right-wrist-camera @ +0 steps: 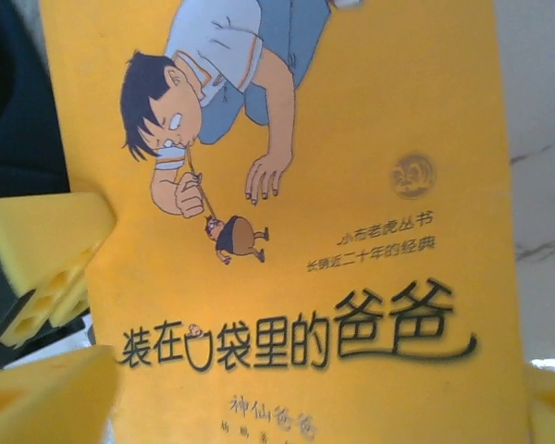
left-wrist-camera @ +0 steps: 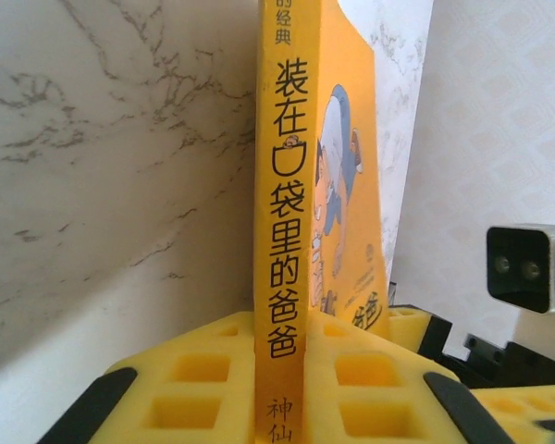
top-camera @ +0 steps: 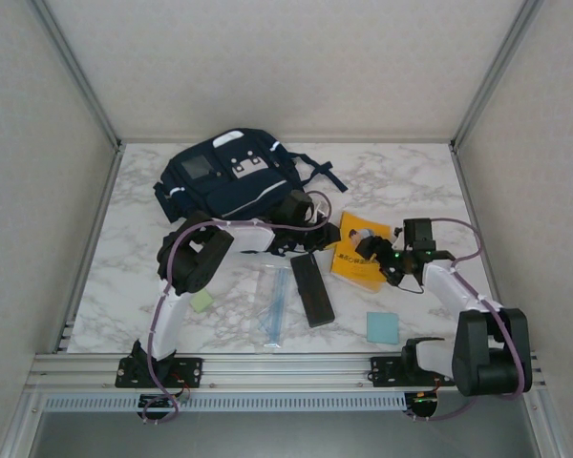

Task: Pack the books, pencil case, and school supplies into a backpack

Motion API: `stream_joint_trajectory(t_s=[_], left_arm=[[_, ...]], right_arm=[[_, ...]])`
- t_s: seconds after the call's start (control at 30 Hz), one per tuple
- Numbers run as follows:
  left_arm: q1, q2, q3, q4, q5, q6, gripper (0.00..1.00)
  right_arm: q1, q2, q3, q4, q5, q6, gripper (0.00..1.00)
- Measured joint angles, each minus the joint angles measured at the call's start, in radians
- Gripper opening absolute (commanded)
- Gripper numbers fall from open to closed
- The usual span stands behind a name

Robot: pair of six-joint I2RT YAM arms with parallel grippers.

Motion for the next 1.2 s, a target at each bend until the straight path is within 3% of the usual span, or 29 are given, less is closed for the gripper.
stream_joint_trajectory(t_s=[0.23, 0.57, 0.73, 0.87, 1.2], left_arm=[[0.003, -0.051, 0.037, -0.018, -0.027, -0.064, 0.02], [0.071, -0.142, 0.159, -0.005, -0.167, -0.127, 0.04], [0.119, -0.214, 0.159, 0.017, -0.278, -0.135, 0.04], [0.126, -0.255, 0.113, 0.08, -0.353, -0.162, 0.04], [0.112, -0.29, -0.027, 0.172, -0.432, -0.237, 0.05]], right_arm=[[0.0, -0.172, 0.114, -0.152, 0.083, 0.048, 0.99], [0.008, -0.28, 0.125, -0.128, 0.003, 0.238, 0.99], [0.098, -0.286, 0.083, 0.093, -0.01, 0.402, 0.99], [0.22, -0.272, -0.001, 0.314, 0.055, 0.546, 0.99], [0.351, -0.061, -0.026, 0.723, 0.18, 0.747, 0.98]])
